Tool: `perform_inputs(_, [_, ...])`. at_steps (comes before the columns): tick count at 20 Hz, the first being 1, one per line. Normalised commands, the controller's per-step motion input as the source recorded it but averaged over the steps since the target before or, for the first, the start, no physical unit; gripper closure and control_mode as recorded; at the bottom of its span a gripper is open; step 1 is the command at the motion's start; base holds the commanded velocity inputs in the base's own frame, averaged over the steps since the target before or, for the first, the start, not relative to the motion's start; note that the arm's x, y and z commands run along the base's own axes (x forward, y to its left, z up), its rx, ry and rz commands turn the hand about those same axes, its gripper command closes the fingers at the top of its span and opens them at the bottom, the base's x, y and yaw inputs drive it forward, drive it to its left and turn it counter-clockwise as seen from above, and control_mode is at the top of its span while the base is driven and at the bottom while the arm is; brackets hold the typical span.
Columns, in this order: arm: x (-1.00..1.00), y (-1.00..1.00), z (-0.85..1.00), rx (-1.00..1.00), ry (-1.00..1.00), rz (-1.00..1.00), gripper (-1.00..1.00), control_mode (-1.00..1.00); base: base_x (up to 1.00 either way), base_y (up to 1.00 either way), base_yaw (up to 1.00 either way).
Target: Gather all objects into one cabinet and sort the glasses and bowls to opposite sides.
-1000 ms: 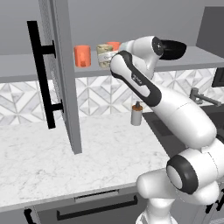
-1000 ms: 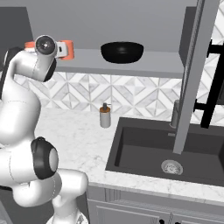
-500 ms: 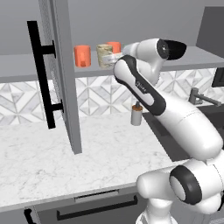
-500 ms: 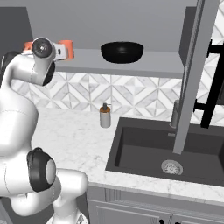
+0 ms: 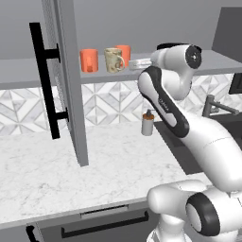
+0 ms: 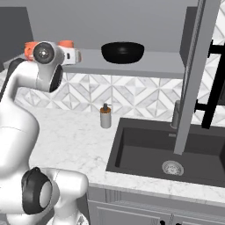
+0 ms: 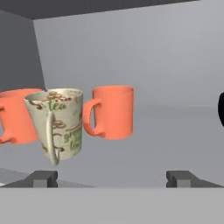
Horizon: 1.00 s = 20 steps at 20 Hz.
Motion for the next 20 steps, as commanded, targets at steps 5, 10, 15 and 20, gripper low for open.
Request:
perform_inputs(5, [-0.45,-0.63,0.04,0.00,0.03,-0.25,-1.00,-1.00,0.00,0.00,0.00])
perform_inputs(10, [-0.57,-0.60,0.00,0.00,0.03,-0.25,-1.00,-1.00,0.00,0.00,0.00])
perform_inputs(15, [-0.71,-0.30,0.16,0.00,0.02,-0.16,-1.00,-1.00,0.00,0.00,0.00])
perform_inputs(20, [-0.80,0.04,0.45,0.00,0.01,0.00,-1.00,-1.00,0.00,0.00,0.00])
